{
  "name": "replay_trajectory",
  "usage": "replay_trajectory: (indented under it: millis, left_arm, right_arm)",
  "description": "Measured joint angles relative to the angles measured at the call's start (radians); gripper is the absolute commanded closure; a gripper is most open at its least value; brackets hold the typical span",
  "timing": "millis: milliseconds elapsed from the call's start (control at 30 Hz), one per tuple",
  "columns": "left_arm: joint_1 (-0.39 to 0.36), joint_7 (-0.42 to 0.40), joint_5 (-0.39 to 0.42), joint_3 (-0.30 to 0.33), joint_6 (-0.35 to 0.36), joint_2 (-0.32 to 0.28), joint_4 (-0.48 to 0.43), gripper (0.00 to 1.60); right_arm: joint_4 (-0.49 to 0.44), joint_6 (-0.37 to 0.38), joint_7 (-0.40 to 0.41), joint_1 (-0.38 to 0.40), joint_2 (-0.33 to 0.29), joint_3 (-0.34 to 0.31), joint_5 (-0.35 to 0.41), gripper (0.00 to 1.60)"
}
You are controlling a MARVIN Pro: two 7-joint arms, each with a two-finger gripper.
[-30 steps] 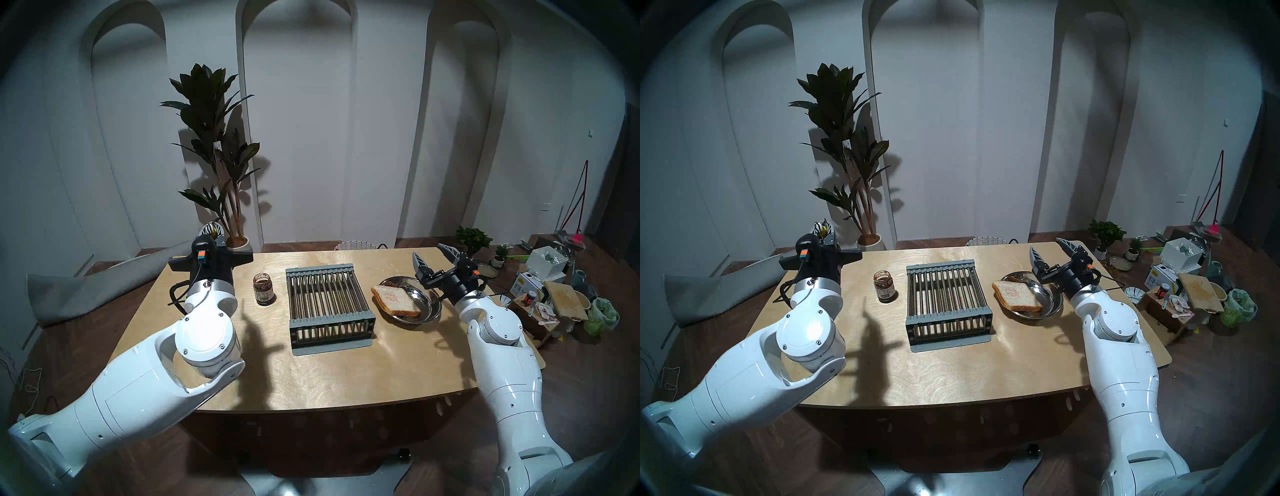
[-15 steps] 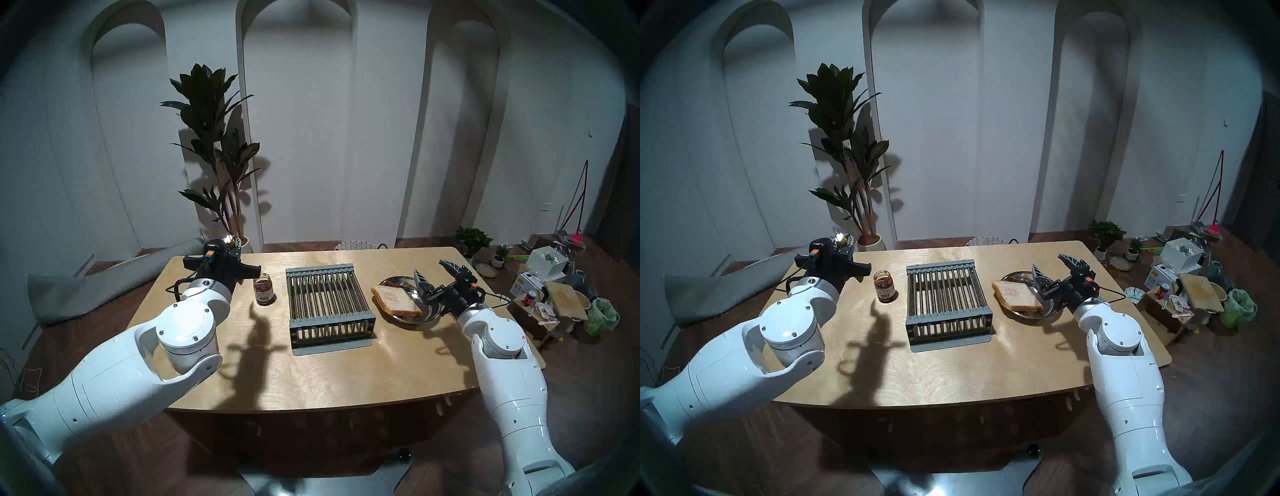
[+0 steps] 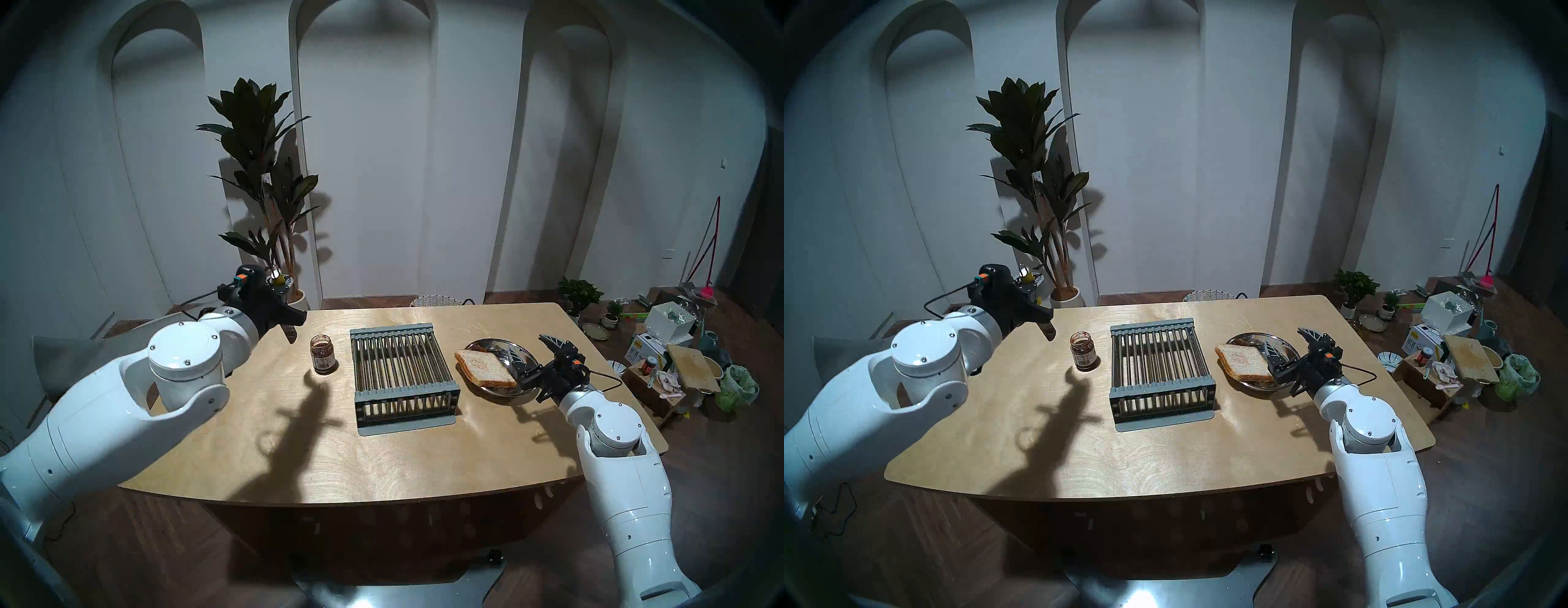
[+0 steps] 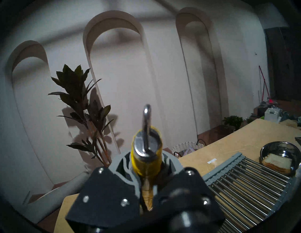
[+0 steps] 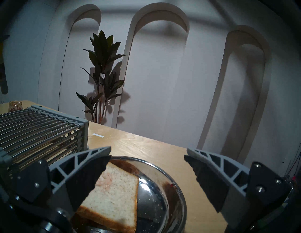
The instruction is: Spread jam over the slice of bread with the knife
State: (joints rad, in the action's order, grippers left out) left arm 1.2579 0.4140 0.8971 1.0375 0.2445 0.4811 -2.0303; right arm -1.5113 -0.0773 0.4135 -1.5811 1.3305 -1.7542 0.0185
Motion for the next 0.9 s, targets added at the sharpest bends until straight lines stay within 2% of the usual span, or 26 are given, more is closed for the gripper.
replay_trajectory:
  millis: [367,467,600,733,900]
  left_arm:
    - [-0.097,-0.225,0.159,0.073,0.121,-0.003,0.116,1.6]
    - [-0.114,-0.26,0.176,0.082,0.143,0.004,0.128,1.6]
    - [-0.154,-0.341,0.195,0.088,0.214,0.034,0.173,1.6]
    - [-0.186,-0.357,0.179,0.088,0.274,0.078,0.223,1.6]
    - [-0.218,-0.336,0.139,0.092,0.312,0.124,0.266,1.6]
  right_arm:
    - [-0.074,0.085,-0.08,-0.034,0.023,0.004,-0.063,0.0]
    - [-0.084,0.101,-0.094,-0.037,0.026,0.003,-0.075,0.0]
    - [-0.112,0.148,-0.133,-0.045,0.036,0.003,-0.104,0.0]
    - [-0.132,0.184,-0.158,-0.049,0.043,0.004,-0.124,0.0]
    - [-0.144,0.211,-0.177,-0.049,0.049,0.004,-0.14,0.0]
